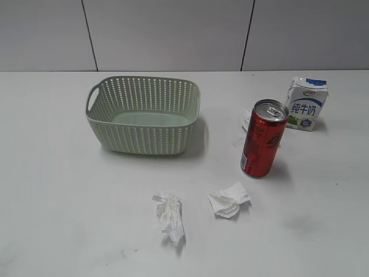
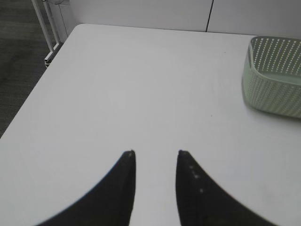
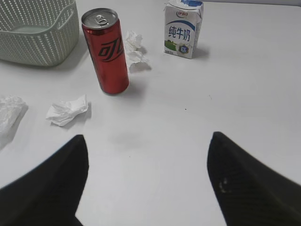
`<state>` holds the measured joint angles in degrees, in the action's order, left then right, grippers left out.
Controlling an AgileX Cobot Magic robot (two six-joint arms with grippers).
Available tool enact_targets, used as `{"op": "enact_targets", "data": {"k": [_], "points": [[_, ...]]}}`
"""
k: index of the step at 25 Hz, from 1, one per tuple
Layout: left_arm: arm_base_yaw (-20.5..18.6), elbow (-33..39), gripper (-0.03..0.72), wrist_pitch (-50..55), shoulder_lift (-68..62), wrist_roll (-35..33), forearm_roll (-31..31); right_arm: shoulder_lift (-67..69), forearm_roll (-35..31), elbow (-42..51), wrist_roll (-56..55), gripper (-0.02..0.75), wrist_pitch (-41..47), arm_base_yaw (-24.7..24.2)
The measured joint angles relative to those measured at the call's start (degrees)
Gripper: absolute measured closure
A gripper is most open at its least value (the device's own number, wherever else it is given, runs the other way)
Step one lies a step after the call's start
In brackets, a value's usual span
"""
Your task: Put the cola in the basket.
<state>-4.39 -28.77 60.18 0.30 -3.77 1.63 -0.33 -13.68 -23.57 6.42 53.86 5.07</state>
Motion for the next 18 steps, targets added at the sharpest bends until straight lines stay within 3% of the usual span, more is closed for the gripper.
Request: {"op": "enact_targets", "data": {"k": [18], "points": [[0.0,0.0,0.457,0.0,0.0,0.0,0.0,0.0,-0.3,0.0,0.0,0.174,0.0,0.0]]}}
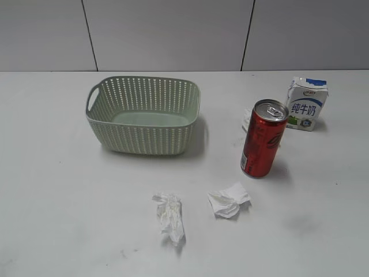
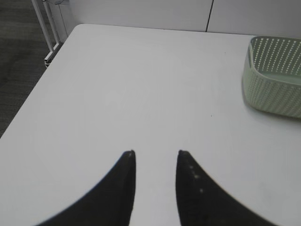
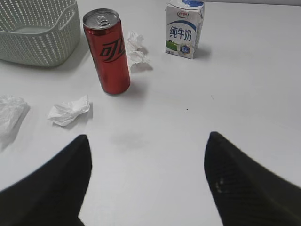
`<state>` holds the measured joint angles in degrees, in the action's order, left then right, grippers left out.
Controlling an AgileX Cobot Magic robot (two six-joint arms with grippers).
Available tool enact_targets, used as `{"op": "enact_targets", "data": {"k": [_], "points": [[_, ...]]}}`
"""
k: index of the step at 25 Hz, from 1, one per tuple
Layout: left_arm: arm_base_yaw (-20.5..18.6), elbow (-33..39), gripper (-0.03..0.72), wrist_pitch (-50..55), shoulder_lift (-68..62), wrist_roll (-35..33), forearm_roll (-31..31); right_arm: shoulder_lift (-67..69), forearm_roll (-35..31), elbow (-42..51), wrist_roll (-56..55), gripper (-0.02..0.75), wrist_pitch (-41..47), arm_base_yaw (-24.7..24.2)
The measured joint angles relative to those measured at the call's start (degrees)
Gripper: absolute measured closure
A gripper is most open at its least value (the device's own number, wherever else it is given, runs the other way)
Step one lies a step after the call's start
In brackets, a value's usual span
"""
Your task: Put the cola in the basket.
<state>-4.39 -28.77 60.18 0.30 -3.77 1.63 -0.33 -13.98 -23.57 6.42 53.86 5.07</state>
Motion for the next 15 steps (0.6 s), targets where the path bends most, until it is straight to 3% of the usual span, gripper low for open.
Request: {"op": "enact_targets", "data": {"k": [6,11,15], "points": [[0.0,0.0,0.457,0.0,0.0,-0.1,-0.1,0.0,-0.2,0.0,0.0,0.176,0.0,0.0],[0.0,0.0,0.457,-0.4,0.0,-1.3,-6.5,0.0,-0.2,0.0,0.0,0.176,0.0,0.0],[0.0,0.0,0.457,-0.5,0.0,-1.3,-7.2,0.0,-0.2,0.0,0.0,0.176,0.0,0.0]]}}
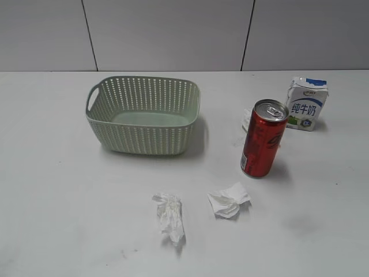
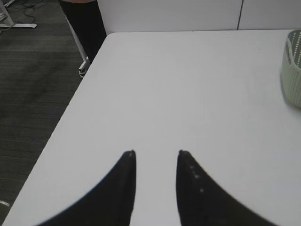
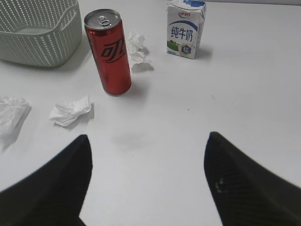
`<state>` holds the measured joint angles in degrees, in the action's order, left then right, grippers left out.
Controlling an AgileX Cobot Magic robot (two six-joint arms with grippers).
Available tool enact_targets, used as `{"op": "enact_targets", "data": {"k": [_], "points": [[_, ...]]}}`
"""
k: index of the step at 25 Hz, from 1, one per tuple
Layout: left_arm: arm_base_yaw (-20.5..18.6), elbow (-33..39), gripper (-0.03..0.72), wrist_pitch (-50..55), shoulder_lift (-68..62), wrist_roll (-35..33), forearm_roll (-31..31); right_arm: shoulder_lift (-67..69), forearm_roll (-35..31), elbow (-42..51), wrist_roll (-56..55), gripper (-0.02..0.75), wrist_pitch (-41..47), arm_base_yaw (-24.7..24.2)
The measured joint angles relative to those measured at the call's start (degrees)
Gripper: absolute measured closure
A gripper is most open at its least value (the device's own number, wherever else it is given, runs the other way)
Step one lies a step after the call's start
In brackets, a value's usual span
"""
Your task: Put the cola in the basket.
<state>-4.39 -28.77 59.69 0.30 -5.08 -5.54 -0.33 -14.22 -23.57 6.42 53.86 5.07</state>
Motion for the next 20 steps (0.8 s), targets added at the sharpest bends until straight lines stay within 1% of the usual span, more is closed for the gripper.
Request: {"op": "enact_targets", "data": {"k": [5,9,11,13,15,16,17,20], "points": [[0.0,0.0,0.457,0.0,0.0,0.0,0.6,0.0,0.0,0.0,-0.1,0.176,0.0,0.0],[0.0,0.0,0.457,0.1,0.0,0.0,4.2,0.0,0.0,0.0,-0.1,0.176,0.0,0.0],[0.0,0.0,0.457,0.1,0.0,0.0,5.0,0.0,0.0,0.0,-0.1,0.176,0.0,0.0],[0.0,0.0,0.457,0.1,0.0,0.0,5.5,0.0,0.0,0.0,-0.1,0.164,0.0,0.0],[0.0,0.0,0.44,0.1,0.0,0.0,5.5,0.0,-0.1,0.0,0.0,0.135,0.0,0.0],[0.0,0.0,0.41,0.1,0.0,0.0,5.5,0.1,-0.2,0.0,0.0,0.118,-0.1,0.0],[0.0,0.0,0.363,0.1,0.0,0.0,6.1,0.4,-0.2,-0.1,0.0,0.106,-0.1,0.0],[0.0,0.0,0.174,0.1,0.0,0.0,6.7,1.5,-0.3,-0.7,0.0,0.093,-1.2,0.0]]}}
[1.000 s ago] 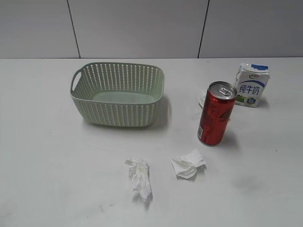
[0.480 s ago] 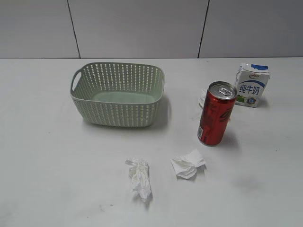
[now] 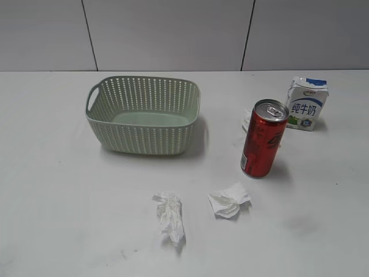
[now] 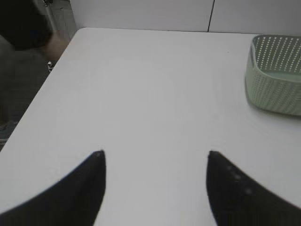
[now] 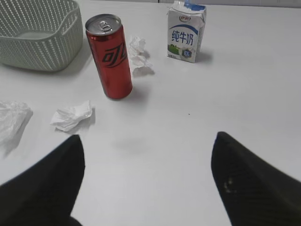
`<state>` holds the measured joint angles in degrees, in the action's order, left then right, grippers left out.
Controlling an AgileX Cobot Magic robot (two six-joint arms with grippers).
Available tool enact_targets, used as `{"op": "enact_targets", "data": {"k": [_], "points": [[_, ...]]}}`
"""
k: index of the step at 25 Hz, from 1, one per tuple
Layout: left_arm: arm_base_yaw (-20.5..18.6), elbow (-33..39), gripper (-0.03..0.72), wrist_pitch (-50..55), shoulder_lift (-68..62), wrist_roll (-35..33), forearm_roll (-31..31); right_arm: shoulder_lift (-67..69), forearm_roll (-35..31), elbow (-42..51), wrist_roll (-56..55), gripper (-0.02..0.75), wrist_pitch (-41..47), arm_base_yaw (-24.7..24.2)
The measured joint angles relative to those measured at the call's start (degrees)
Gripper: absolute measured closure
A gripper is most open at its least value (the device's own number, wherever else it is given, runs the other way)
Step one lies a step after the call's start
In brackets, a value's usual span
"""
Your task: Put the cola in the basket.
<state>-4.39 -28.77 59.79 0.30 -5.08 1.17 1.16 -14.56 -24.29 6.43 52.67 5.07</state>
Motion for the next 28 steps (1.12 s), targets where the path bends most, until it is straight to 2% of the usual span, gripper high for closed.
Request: {"op": "enact_targets", "data": {"k": [2,5,16,23,28], "points": [[0.0,0.0,0.074,0.0,0.0,0.0,0.1,0.8,0.0,-0.5,0.0,0.09,-1.1,0.0],[0.0,0.0,0.027,0.0,0.0,0.0,0.4,2.2,-0.1,-0.5,0.0,0.089,-2.7,0.0],[0.0,0.0,0.047,0.1,0.0,0.0,0.8,10.1,-0.7,-0.9,2.9,0.09,-5.9,0.0],[0.0,0.0,0.059,0.1,0.0,0.0,0.8,27.8,-2.2,-6.2,9.4,0.09,-6.0,0.0],[0.0,0.0,0.063,0.1,0.0,0.0,0.8,39.9,-7.6,-9.2,15.5,0.09,-6.7,1.1]]}}
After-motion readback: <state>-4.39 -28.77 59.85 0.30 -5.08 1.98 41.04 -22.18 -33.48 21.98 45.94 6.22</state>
